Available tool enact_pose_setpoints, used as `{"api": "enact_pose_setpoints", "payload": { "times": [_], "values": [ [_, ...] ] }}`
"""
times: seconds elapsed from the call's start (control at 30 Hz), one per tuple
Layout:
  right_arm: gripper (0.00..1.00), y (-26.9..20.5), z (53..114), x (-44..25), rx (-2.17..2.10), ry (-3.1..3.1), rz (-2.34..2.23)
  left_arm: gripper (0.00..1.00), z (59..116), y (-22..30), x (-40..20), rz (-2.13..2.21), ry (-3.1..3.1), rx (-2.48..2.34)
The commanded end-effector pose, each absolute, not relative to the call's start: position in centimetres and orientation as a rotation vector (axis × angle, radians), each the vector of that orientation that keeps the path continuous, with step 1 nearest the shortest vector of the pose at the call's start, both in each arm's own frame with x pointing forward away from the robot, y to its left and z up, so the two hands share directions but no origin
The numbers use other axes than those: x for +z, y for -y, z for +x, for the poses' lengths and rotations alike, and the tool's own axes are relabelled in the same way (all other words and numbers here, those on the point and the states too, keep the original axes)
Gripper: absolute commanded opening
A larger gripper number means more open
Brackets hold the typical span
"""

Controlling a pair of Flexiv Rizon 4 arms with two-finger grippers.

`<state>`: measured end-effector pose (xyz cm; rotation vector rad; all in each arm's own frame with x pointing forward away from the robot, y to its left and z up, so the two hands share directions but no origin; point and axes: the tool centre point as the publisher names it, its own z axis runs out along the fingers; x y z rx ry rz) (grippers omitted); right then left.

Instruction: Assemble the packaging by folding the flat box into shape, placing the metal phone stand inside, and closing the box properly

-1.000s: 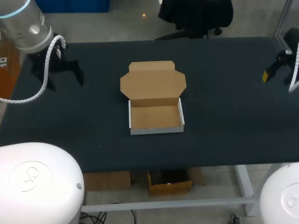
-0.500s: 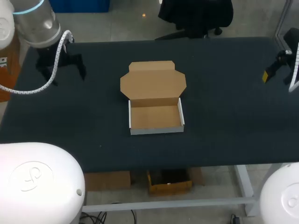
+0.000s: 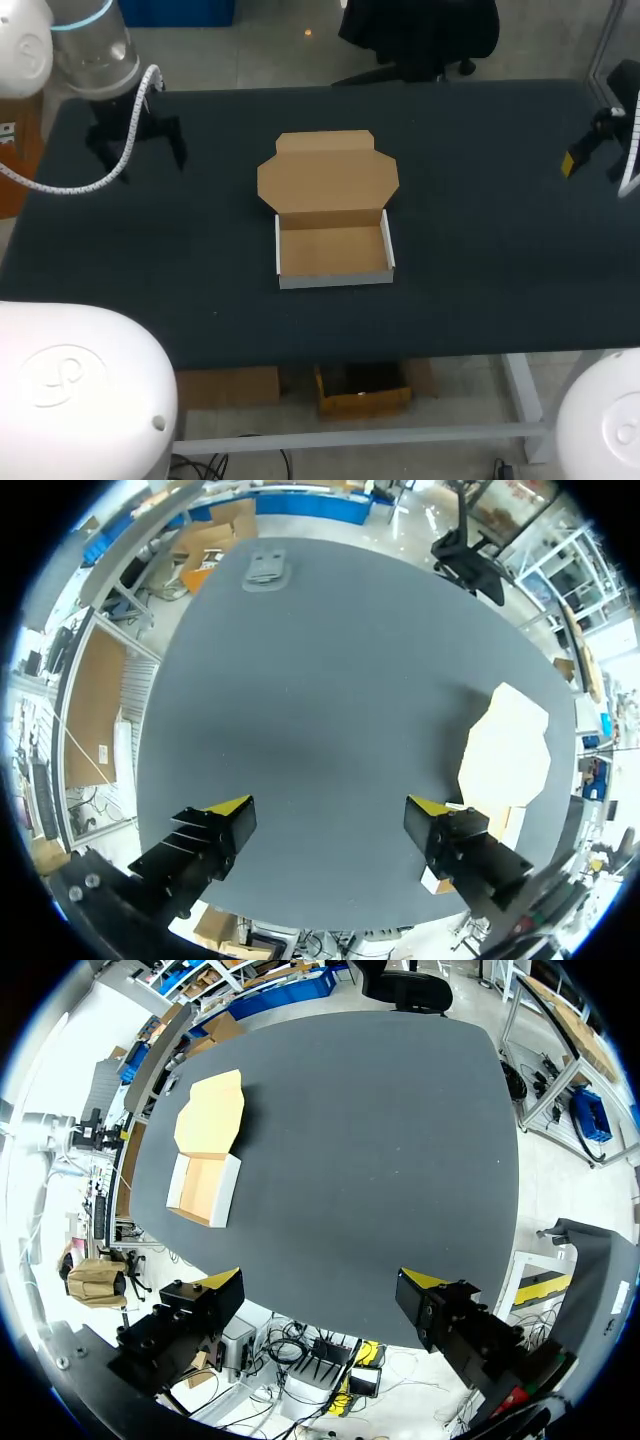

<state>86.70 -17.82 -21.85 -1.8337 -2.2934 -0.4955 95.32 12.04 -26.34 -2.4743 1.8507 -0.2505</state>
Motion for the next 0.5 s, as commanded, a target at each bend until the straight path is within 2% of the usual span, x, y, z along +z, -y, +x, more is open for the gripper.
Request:
{"api": "enact_pose_setpoints", "payload": {
  "times": [0.03, 0.5],
  "values": [
    [1.0, 17.9, 86.7, -21.7, -0.491, 2.292, -1.831, 1.0, 96.4, -13.3, -27.2, -2.495, -1.87, -0.258],
    [1.0, 17.9, 86.7, -21.7, -0.491, 2.292, -1.831, 1.0, 98.9, -17.3, -30.5, -2.532, -1.837, -0.209]
  ]
}}
